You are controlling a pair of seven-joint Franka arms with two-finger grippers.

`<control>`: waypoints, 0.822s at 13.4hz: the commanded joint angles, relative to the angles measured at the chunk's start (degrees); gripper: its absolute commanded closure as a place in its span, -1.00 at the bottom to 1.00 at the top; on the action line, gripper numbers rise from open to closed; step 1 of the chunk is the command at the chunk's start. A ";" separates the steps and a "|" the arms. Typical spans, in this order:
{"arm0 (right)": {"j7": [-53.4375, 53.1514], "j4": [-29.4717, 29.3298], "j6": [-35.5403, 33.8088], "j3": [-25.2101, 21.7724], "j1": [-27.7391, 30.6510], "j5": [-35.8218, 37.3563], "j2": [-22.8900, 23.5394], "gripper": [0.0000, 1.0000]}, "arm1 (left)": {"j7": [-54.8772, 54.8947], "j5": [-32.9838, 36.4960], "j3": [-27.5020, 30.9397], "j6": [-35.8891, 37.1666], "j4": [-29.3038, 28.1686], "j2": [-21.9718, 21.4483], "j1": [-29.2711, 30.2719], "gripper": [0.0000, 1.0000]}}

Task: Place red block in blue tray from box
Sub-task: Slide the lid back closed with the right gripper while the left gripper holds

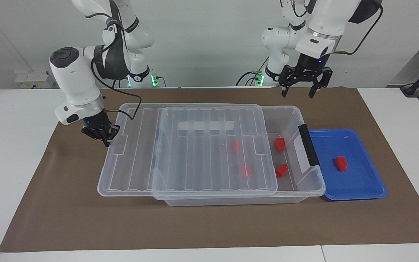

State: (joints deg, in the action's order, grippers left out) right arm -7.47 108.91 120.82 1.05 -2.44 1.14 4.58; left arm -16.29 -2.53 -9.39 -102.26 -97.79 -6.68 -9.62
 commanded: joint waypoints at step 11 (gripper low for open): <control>-2.11 2.53 2.40 0.09 -12.15 -3.34 -0.01 1.00 | 3.28 3.50 1.65 -5.70 6.72 12.65 0.65 -1.00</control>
State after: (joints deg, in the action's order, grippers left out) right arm -8.90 110.15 121.28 1.12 -14.34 -1.10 4.69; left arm -13.67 -0.35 -7.53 -112.97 -96.50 3.28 -9.26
